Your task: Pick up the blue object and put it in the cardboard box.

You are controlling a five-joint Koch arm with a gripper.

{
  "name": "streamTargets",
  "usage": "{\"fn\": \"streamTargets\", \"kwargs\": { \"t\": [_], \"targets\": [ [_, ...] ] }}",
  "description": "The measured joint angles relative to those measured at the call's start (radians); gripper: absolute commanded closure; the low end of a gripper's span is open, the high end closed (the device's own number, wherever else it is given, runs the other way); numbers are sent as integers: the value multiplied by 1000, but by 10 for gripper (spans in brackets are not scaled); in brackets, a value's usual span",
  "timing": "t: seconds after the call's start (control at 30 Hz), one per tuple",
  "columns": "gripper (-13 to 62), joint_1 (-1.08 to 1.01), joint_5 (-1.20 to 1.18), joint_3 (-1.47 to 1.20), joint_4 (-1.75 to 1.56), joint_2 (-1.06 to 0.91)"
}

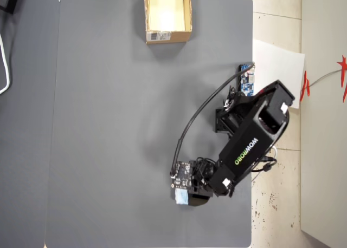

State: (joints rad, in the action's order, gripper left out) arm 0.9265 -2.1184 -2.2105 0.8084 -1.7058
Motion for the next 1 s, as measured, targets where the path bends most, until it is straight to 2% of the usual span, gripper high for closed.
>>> {"fn": "streamTargets", "kwargs": {
  "t": [0.4, 0.5, 0.67, 0.83, 1.0],
  "targets": [
    [167, 8, 3, 29, -44, 123],
    [221, 8, 2, 31, -49, 135],
    [411, 8, 2, 29, -55, 137],
    [444, 8, 41, 20, -80, 135],
    [444, 2, 120, 18, -115, 120]
  ]
}}
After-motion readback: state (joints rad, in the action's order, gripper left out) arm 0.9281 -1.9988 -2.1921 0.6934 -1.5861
